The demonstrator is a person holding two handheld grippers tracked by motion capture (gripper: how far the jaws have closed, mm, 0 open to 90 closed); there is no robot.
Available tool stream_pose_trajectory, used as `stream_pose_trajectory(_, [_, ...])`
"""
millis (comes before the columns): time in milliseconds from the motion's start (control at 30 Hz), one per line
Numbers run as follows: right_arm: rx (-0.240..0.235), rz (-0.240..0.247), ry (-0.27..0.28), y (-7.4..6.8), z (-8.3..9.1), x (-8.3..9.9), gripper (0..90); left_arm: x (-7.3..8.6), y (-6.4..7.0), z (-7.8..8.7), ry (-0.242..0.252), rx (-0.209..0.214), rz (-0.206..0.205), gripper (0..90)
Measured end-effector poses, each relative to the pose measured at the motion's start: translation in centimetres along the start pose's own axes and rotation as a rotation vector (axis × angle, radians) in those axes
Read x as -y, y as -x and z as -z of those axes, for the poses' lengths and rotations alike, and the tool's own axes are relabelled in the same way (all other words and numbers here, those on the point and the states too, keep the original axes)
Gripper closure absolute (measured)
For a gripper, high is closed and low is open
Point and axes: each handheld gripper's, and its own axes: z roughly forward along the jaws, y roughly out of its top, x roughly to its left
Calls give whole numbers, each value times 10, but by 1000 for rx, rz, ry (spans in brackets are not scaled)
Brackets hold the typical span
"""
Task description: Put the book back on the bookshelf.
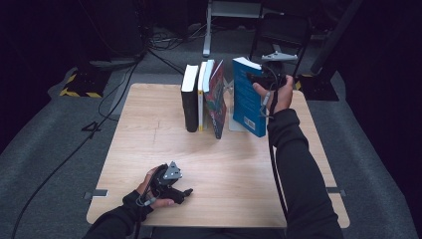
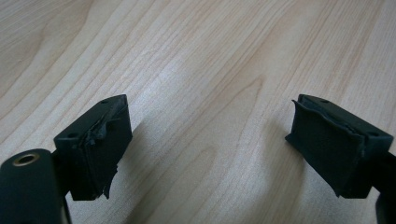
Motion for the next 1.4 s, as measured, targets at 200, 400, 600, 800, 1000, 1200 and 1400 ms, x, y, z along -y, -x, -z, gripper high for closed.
stream_pose_trajectory(200, [-12,-5,24,-1,10,17,599,0,0,0,0,0,0,131])
stream_pose_trajectory(400, [-27,-27,41,0,28,38,595,0,0,0,0,1,-1,131])
stream_pose_trajectory(600, [-34,-41,57,3,45,57,593,-1,-1,-1,1,5,-5,130])
stream_pose_trajectory(800, [-48,-72,84,6,57,77,589,-1,-1,-2,2,7,-8,130])
stream_pose_trajectory(1000, [-37,-56,99,4,66,88,581,-1,-1,-2,3,7,-8,130])
stream_pose_trajectory(1200, [-44,-59,111,8,68,93,570,-1,-1,-2,2,5,-7,130])
stream_pose_trajectory(1400, [-31,-56,109,6,65,96,537,-2,-1,-2,3,5,-6,130])
